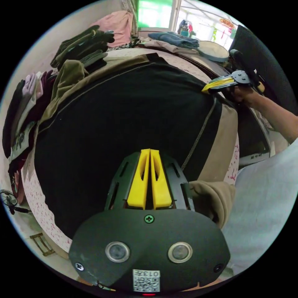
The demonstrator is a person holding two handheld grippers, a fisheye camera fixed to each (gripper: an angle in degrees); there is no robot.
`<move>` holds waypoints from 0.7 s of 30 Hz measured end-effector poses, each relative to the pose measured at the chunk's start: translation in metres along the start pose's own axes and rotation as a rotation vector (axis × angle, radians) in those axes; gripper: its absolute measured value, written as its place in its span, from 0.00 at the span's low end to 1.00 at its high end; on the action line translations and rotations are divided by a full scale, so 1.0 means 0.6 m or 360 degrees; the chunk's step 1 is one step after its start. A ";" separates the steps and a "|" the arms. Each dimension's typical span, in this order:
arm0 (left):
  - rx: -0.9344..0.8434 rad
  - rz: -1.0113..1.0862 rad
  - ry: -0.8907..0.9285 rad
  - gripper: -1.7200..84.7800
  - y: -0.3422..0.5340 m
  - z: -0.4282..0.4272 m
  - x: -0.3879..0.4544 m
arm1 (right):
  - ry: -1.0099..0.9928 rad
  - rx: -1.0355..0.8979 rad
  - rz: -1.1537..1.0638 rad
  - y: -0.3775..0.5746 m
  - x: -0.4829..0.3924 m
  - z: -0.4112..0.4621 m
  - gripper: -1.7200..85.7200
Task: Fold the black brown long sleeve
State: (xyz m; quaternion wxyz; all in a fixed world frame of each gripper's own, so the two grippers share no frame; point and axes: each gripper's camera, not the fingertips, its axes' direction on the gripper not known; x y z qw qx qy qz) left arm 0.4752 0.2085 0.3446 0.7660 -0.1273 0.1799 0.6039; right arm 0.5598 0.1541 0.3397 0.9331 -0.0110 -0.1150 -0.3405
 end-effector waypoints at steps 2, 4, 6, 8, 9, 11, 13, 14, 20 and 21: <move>-0.0052 -0.0014 0.0020 0.02 -0.003 -0.001 -0.007 | 0.0022 -0.0054 0.0032 -0.003 0.010 -0.007 0.02; 0.0000 -0.0011 0.0032 0.02 -0.012 -0.013 -0.005 | 0.0093 0.0051 0.0041 -0.001 0.015 -0.025 0.02; 0.0059 0.0015 0.0090 0.02 -0.027 -0.019 0.003 | 0.0035 0.0168 0.0033 0.000 0.021 -0.038 0.02; 0.0035 0.0054 0.0113 0.02 -0.043 -0.008 0.014 | 0.0001 0.0094 -0.0040 -0.006 0.020 -0.021 0.02; -0.0028 0.0081 0.0121 0.02 -0.047 0.007 0.019 | 0.0040 0.0031 -0.0065 -0.007 0.019 -0.009 0.02; -0.0021 0.0102 0.0099 0.02 -0.039 0.015 0.019 | 0.0106 -0.0034 -0.0064 0.006 0.033 0.020 0.02; -0.0041 0.0022 0.0172 0.02 -0.027 0.007 -0.004 | -0.0010 -0.0029 0.0033 0.011 0.058 0.019 0.02; -0.0048 -0.0005 0.0148 0.02 -0.022 0.001 -0.010 | -0.0027 -0.0064 0.0087 0.008 0.067 0.015 0.02; 0.0025 -0.0221 -0.0013 0.02 0.094 -0.096 -0.059 | -0.0425 0.0263 -0.0374 0.011 -0.036 -0.053 0.06; 0.0024 -0.0284 -0.0044 0.02 0.127 -0.114 -0.064 | -0.0491 0.0272 -0.0450 0.011 -0.055 -0.056 0.07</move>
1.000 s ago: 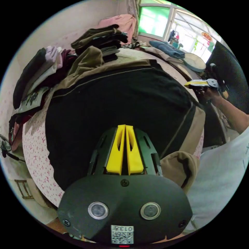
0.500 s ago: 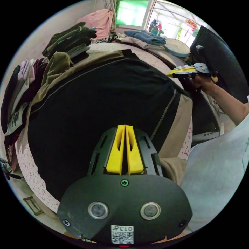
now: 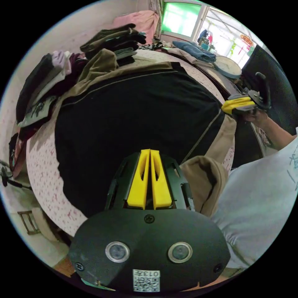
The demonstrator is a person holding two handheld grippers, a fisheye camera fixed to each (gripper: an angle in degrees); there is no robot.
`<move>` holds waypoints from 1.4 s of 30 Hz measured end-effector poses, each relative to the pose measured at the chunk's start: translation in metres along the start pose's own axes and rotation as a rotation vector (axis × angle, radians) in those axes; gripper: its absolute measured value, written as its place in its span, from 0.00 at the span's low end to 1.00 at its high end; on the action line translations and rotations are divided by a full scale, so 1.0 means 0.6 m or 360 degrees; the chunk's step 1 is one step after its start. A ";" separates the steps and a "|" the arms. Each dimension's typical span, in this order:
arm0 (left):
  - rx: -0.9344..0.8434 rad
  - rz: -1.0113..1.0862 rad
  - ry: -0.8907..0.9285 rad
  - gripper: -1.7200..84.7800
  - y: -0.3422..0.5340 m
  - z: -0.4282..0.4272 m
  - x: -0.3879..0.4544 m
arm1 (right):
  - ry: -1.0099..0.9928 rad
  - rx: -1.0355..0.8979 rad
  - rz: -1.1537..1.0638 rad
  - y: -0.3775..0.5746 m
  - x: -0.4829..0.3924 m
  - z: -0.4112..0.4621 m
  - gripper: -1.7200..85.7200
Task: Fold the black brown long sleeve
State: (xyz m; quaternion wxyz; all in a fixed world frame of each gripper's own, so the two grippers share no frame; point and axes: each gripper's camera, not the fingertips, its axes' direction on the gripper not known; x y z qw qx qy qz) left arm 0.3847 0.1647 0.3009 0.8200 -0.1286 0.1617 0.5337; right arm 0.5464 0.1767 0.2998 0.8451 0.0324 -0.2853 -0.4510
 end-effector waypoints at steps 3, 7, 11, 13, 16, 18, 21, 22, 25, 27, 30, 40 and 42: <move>-0.0023 -0.0121 -0.0079 0.02 0.081 -0.032 -0.011 | -0.0239 -0.0078 -0.0138 -0.024 -0.069 0.027 0.14; -0.0296 -0.0162 -0.0115 0.02 0.163 -0.006 -0.007 | -0.0369 -0.0149 -0.0161 -0.051 -0.115 0.069 0.17; -0.0170 -0.0266 -0.0109 0.02 0.200 -0.030 -0.017 | -0.0296 -0.0489 -0.0218 -0.071 -0.126 0.146 0.11; -0.0064 -0.0252 -0.0022 0.02 0.219 -0.055 -0.021 | -0.0269 -0.0620 -0.0265 -0.078 -0.130 0.158 0.08; -0.0092 -0.0153 -0.0062 0.02 0.251 -0.064 -0.018 | -0.0403 -0.0476 -0.0462 -0.093 -0.138 0.108 0.06; -0.0221 -0.0117 -0.0042 0.02 0.270 -0.045 -0.023 | -0.0626 -0.0363 -0.0545 -0.103 -0.130 0.068 0.05; -0.0145 -0.0235 0.0062 0.02 0.288 -0.051 -0.050 | -0.0911 -0.0114 -0.0566 -0.136 -0.094 0.005 0.05; -0.0131 -0.0293 0.0032 0.02 0.291 -0.056 -0.062 | -0.0958 0.0031 -0.0533 -0.152 -0.071 -0.019 0.05; -0.0058 -0.0390 -0.0069 0.02 0.298 -0.083 -0.090 | -0.0952 0.0452 -0.0221 -0.186 0.020 -0.055 0.05; 0.0005 -0.0514 -0.0115 0.02 0.306 -0.100 -0.112 | -0.0758 0.0590 0.0120 -0.195 0.090 -0.045 0.05; 0.0162 -0.0749 -0.0057 0.02 0.329 -0.119 -0.146 | -0.0435 0.0391 0.0875 -0.183 0.203 0.024 0.05; 0.0247 -0.0558 -0.0074 0.12 0.306 -0.119 -0.154 | -0.0094 0.0179 0.0879 -0.133 0.232 0.016 0.10; 0.0148 -0.0422 -0.0046 0.13 0.271 -0.096 -0.145 | -0.0034 0.0180 0.0804 -0.147 0.226 0.012 0.12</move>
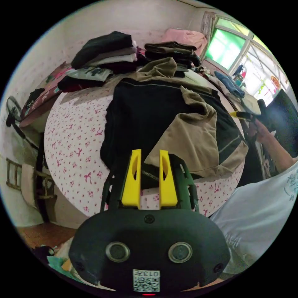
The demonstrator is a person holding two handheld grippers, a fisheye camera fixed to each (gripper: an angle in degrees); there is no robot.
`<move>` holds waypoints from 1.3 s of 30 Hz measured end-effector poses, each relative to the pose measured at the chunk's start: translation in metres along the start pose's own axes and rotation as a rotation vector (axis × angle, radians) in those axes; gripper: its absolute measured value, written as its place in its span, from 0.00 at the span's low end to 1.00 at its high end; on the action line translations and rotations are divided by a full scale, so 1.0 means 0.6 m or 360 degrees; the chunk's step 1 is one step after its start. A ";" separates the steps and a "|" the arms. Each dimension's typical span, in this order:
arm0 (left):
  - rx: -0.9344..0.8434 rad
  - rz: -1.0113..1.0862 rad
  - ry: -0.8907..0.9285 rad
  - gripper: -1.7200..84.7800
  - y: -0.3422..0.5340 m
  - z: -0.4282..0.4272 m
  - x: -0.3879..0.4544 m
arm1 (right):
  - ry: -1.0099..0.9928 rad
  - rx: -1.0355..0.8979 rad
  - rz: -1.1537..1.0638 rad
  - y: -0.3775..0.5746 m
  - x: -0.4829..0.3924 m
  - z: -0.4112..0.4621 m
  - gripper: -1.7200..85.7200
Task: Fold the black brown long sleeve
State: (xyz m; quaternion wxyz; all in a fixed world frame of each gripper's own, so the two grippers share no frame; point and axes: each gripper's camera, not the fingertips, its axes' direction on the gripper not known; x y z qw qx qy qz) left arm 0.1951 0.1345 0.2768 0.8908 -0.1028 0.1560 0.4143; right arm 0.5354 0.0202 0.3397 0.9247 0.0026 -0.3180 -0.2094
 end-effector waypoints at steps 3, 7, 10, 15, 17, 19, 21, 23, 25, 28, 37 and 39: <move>-0.0227 0.0198 0.0004 0.14 -0.030 0.052 0.030 | 0.0058 -0.0033 -0.0122 -0.042 -0.030 0.020 0.14; -0.0306 0.0276 -0.0030 0.06 -0.029 0.070 0.037 | 0.0147 -0.0102 -0.0227 -0.121 -0.056 0.081 0.16; -0.0294 0.0263 0.0034 0.04 -0.022 0.056 0.027 | 0.0189 -0.0266 -0.0226 -0.158 -0.050 0.148 0.11; -0.0077 0.0189 0.0181 0.03 0.007 -0.018 0.000 | 0.0208 -0.0370 -0.0489 -0.171 -0.108 0.150 0.06; 0.0047 0.0172 0.0183 0.02 0.025 -0.055 -0.006 | 0.0169 -0.0039 -0.0723 -0.179 -0.169 0.079 0.05; 0.0209 0.0095 0.0138 0.02 0.050 -0.098 -0.017 | 0.0193 0.0223 -0.0885 -0.186 -0.214 0.036 0.05; 0.0291 -0.0022 0.0105 0.02 0.066 -0.113 -0.032 | 0.0121 0.0456 -0.0963 -0.199 -0.241 0.008 0.06; 0.0314 -0.0130 0.0078 0.02 0.076 -0.103 -0.048 | 0.0123 0.0566 -0.0910 -0.231 -0.254 0.015 0.07; 0.0166 -0.0220 0.0057 0.02 0.074 -0.048 -0.069 | 0.0128 0.0383 -0.0776 -0.262 -0.240 0.061 0.09; -0.0131 -0.0181 0.0016 0.02 0.064 0.034 -0.077 | 0.0099 0.0021 -0.0541 -0.260 -0.188 0.115 0.09; 0.0011 -0.0304 0.0213 0.04 0.081 0.012 -0.106 | 0.0223 -0.0131 -0.0682 0.084 -0.118 -0.062 0.10; 0.0084 -0.0315 0.0241 0.05 0.081 -0.006 -0.106 | 0.0344 -0.0144 -0.0588 0.168 -0.110 -0.094 0.12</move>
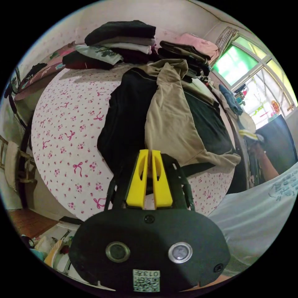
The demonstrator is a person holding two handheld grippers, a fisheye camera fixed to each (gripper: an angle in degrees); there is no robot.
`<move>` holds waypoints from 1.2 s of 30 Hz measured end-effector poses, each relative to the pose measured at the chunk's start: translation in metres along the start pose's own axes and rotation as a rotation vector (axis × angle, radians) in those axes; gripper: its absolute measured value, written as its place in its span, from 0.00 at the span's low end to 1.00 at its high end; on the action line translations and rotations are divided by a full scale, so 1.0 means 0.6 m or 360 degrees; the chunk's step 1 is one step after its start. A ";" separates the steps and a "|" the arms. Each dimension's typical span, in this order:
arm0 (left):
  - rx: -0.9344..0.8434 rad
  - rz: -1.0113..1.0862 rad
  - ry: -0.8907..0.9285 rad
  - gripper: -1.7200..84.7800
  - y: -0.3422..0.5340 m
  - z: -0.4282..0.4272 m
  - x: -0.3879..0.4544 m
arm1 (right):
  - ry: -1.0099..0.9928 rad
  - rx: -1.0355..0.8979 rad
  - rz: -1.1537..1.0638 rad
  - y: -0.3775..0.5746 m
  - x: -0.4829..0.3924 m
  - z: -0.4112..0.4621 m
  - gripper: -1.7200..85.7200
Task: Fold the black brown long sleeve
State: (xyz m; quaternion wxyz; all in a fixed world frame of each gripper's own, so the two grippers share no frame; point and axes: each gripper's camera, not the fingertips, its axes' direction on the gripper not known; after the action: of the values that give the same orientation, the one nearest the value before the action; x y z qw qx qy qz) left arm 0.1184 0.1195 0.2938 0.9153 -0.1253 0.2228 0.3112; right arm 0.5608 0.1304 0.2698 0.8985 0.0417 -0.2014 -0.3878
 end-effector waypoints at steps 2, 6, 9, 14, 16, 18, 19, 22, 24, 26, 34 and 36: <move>0.0073 0.0036 0.0002 0.07 -0.002 -0.015 0.009 | 0.0139 -0.0062 0.0099 0.099 -0.041 -0.018 0.15; 0.0032 0.0125 -0.0191 0.11 -0.027 -0.007 0.039 | 0.0394 -0.0266 -0.0003 0.191 -0.124 -0.001 0.17; -0.0153 0.0120 -0.0180 0.12 -0.045 0.044 0.048 | 0.0527 -0.0213 -0.0051 0.214 -0.155 0.006 0.20; -0.0216 0.0193 -0.0371 0.05 -0.056 0.065 0.079 | 0.0626 -0.0282 -0.0088 0.217 -0.150 0.033 0.15; -0.0208 0.0272 -0.0447 0.04 -0.065 0.049 0.098 | 0.0641 -0.0347 -0.0067 0.215 -0.136 0.029 0.12; -0.0113 0.0318 -0.0491 0.03 -0.075 0.019 0.113 | 0.0576 -0.0320 -0.0053 0.204 -0.120 0.002 0.10; -0.0013 0.0348 -0.0483 0.03 -0.083 -0.006 0.123 | 0.0519 -0.0273 -0.0042 0.195 -0.106 -0.025 0.10; 0.0169 0.0415 -0.0517 0.03 -0.115 -0.045 0.142 | 0.0368 -0.0130 0.0027 0.172 -0.053 -0.083 0.10; 0.0192 0.0432 -0.0538 0.03 -0.143 -0.041 0.142 | 0.0245 -0.0089 0.0124 0.158 -0.005 -0.095 0.10; 0.0128 0.0392 -0.0512 0.04 -0.174 -0.014 0.127 | 0.0026 -0.0092 0.0309 0.144 0.071 -0.079 0.11; 0.0114 -0.0059 -0.0260 0.09 -0.194 0.005 0.016 | -0.0084 0.0111 0.0929 0.199 0.221 -0.109 0.13; 0.0175 -0.0131 -0.0225 0.10 -0.171 -0.022 -0.004 | -0.0071 0.0133 0.0932 0.221 0.224 -0.124 0.14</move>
State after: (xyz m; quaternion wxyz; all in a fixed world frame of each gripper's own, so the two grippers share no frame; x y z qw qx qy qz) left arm 0.1766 0.0339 0.2927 0.9463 -0.0617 0.1691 0.2686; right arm 0.7636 0.1205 0.2765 0.9650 0.0103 -0.2404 -0.1043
